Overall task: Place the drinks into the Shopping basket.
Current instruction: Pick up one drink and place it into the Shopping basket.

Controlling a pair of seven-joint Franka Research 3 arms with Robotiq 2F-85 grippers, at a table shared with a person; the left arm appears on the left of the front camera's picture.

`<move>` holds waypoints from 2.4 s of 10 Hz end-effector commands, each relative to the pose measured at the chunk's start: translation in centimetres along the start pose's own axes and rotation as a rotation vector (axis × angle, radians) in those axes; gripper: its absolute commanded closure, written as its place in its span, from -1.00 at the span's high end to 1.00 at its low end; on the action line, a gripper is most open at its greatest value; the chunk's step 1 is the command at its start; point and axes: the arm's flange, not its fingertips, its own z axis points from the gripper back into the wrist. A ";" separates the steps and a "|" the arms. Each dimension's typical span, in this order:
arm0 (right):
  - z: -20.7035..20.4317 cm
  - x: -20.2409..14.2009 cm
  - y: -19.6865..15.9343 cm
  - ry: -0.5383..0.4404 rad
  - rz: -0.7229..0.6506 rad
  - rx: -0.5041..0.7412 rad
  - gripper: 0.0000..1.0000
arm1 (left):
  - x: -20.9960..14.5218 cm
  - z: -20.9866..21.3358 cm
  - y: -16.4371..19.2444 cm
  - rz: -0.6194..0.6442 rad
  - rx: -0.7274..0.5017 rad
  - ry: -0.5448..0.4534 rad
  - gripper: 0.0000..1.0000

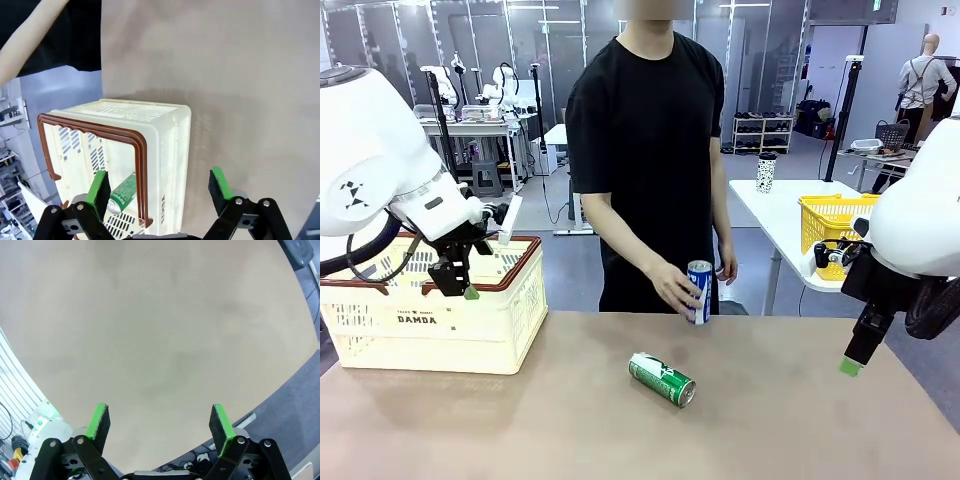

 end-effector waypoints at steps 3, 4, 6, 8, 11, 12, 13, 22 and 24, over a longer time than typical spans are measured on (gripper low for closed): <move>0.1 -0.2 0.0 0.000 -0.002 0.000 1.00 | 6.9 -4.1 2.5 -0.100 -0.004 -0.166 0.99; 0.1 -0.2 0.0 0.000 -0.002 0.000 1.00 | 9.2 -5.8 3.2 -0.132 -0.046 -0.196 0.99; 0.1 -0.2 0.0 0.000 -0.002 0.000 1.00 | 12.3 -9.2 4.0 -0.143 -0.120 -0.228 0.99; 0.1 -0.2 0.0 0.000 -0.002 0.000 1.00 | 13.7 -11.2 3.8 -0.165 -0.175 -0.228 0.99; 0.1 -0.2 0.0 0.000 -0.002 0.000 1.00 | 13.3 -10.3 3.2 -0.171 -0.162 -0.237 0.99; 0.1 -0.2 0.0 0.000 -0.002 0.000 1.00 | 11.6 -8.0 2.5 -0.175 -0.156 -0.249 0.99; 0.1 -0.2 0.0 0.000 -0.002 0.000 1.00 | 9.5 -6.2 1.6 -0.170 -0.156 -0.244 0.99; 0.1 -0.2 0.0 0.000 -0.002 0.000 1.00 | 0.3 -3.3 -4.1 -0.079 -0.137 -0.235 0.99; 0.1 -0.2 0.0 0.000 -0.002 0.000 1.00 | 0.4 -3.4 -3.9 -0.074 -0.136 -0.231 0.99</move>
